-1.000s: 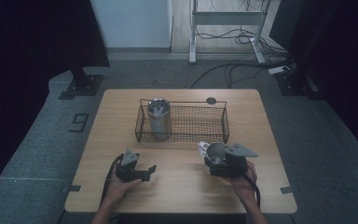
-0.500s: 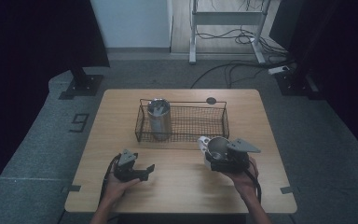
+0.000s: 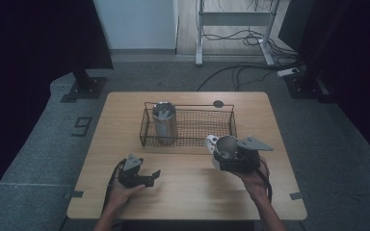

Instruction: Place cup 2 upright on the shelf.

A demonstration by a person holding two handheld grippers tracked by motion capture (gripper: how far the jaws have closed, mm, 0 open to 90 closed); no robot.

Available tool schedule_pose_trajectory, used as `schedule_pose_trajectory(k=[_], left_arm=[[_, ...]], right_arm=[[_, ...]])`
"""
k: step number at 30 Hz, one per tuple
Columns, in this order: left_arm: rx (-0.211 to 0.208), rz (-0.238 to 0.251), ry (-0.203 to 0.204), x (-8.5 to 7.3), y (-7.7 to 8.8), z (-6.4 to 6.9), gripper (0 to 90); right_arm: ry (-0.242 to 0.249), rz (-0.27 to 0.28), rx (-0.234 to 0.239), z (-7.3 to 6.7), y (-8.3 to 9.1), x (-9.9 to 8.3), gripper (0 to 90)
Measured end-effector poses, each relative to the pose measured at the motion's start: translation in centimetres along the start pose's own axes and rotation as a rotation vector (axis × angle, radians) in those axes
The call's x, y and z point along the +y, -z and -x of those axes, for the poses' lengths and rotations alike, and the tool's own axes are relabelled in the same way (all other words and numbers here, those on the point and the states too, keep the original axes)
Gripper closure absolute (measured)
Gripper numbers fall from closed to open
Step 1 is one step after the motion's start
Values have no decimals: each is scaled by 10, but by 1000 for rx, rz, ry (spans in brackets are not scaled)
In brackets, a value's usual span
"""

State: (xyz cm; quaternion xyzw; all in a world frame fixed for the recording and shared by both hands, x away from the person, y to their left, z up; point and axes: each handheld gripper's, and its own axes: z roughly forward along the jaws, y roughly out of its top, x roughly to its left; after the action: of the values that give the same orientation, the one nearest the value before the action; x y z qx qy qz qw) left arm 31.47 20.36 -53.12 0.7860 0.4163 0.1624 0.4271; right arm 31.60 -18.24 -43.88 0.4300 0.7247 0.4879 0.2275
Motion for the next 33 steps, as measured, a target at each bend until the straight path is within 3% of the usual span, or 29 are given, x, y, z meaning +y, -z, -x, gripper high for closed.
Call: schedule_pose_trajectory(k=[33], left_arm=[[2, -8, -7, -1, -2, 2, 101]], right_arm=[[-10, 15, -9, 12, -4, 27, 61]])
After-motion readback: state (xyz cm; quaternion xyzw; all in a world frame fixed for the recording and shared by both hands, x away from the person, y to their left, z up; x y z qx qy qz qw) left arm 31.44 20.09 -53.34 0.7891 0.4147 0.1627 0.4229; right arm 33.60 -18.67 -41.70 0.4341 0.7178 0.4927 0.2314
